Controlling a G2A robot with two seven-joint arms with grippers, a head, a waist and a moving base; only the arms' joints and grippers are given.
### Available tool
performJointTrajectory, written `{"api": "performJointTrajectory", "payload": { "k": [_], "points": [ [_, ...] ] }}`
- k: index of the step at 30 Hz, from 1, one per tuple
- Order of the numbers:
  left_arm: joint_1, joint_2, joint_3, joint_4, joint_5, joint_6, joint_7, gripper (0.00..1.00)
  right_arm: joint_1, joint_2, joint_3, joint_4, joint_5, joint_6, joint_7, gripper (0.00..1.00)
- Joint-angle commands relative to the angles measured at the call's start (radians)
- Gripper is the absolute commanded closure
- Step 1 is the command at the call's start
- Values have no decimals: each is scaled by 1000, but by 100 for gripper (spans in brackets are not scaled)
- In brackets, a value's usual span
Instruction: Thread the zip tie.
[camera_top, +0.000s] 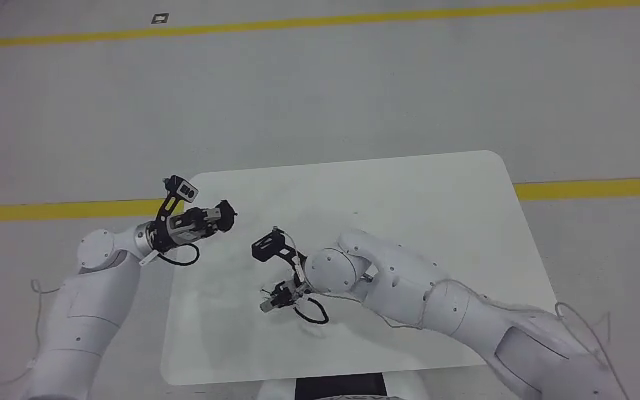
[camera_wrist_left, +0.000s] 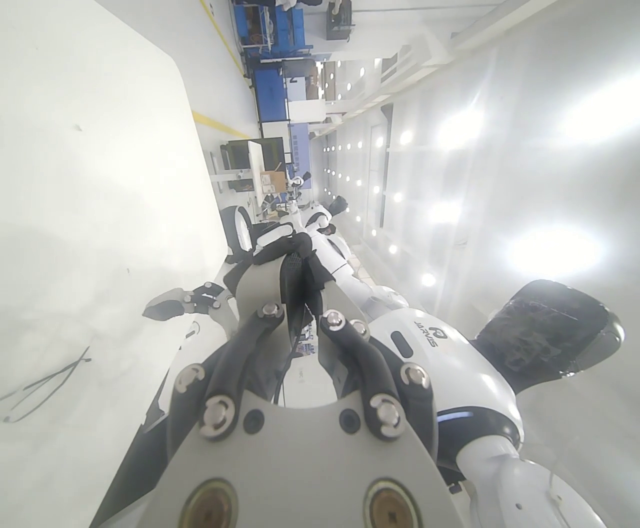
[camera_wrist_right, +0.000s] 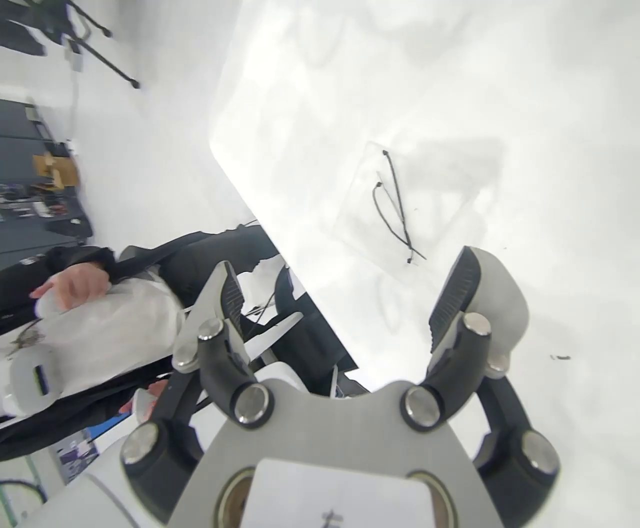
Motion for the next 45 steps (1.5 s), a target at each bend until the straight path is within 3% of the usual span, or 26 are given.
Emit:
{"api": "performJointTrajectory", "payload": {
  "k": [1,10,21,34,39,40,41,42,45],
  "points": [
    [0,0,0,0,0,0,0,100,1,0,1,0,9,-2,1,0],
    [0,0,0,0,0,0,0,100,-6,-6,-20,-10,-41,-29,-7,0],
    [0,0,0,0,0,0,0,100,14,-74,-77,50,-67,-46,-10,0],
    [0,0,0,0,0,0,0,100,4,-78,-82,51,-132,-46,-28,0],
    [0,0,0,0,0,0,0,100,8,-97,-97,59,-173,-40,-12,0],
    [0,0,0,0,0,0,0,100,10,-105,-102,64,-179,-39,-12,12],
    [0,0,0,0,0,0,0,100,11,-110,-104,68,-181,-40,-13,30],
    [0,0,0,0,0,0,0,100,12,-117,-108,72,-184,-42,-13,56],
    [0,0,0,0,0,0,0,100,19,-138,-119,96,-198,-39,-10,60]
  ]
}}
